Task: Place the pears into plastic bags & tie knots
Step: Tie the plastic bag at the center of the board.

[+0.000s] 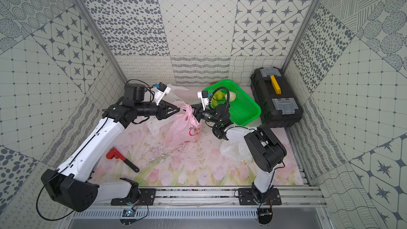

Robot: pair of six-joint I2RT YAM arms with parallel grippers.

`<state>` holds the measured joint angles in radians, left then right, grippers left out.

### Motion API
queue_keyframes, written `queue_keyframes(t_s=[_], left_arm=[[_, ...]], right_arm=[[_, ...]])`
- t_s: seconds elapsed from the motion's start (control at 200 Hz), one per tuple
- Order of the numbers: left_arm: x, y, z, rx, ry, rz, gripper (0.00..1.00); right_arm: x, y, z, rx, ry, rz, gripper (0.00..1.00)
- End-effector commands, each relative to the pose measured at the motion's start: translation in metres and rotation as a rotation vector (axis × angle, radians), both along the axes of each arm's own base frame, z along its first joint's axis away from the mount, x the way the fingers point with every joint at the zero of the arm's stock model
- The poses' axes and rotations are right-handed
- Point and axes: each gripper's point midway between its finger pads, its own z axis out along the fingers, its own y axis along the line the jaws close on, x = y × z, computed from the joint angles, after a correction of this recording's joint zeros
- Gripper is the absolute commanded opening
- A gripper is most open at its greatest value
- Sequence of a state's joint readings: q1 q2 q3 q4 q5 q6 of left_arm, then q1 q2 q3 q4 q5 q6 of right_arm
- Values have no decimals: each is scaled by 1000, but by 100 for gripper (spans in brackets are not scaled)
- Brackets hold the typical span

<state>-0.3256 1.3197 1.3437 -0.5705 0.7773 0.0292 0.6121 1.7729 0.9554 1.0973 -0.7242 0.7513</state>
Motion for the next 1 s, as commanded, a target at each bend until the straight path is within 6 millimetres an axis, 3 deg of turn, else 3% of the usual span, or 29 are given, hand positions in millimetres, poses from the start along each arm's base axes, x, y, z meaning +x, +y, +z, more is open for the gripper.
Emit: queue_keyframes(t_s=[0.0, 0.3, 0.605, 0.675, 0.745, 0.835, 0.996], left_arm=[[-9, -5, -5, -8, -7, -118, 43], [-2, -16, -15, -50, 49, -169, 46], [2, -18, -17, -68, 76, -187, 27], [2, -16, -20, -56, 88, -180, 29], [2, -11, -20, -41, 93, -170, 39], [-3, -8, -16, -53, 91, -181, 40], [-11, -9, -18, -68, 112, -214, 24]], right_arm=[[-13, 4, 21, 37, -42, 72, 7], [-21, 9, 23, 31, -49, 130, 6], [-24, 12, 18, 20, -36, 169, 6], [-25, 13, 15, 14, -35, 177, 6], [-26, 12, 13, 10, -34, 180, 5], [-26, 13, 12, 7, -30, 182, 5], [-25, 14, 13, 6, -30, 185, 5]])
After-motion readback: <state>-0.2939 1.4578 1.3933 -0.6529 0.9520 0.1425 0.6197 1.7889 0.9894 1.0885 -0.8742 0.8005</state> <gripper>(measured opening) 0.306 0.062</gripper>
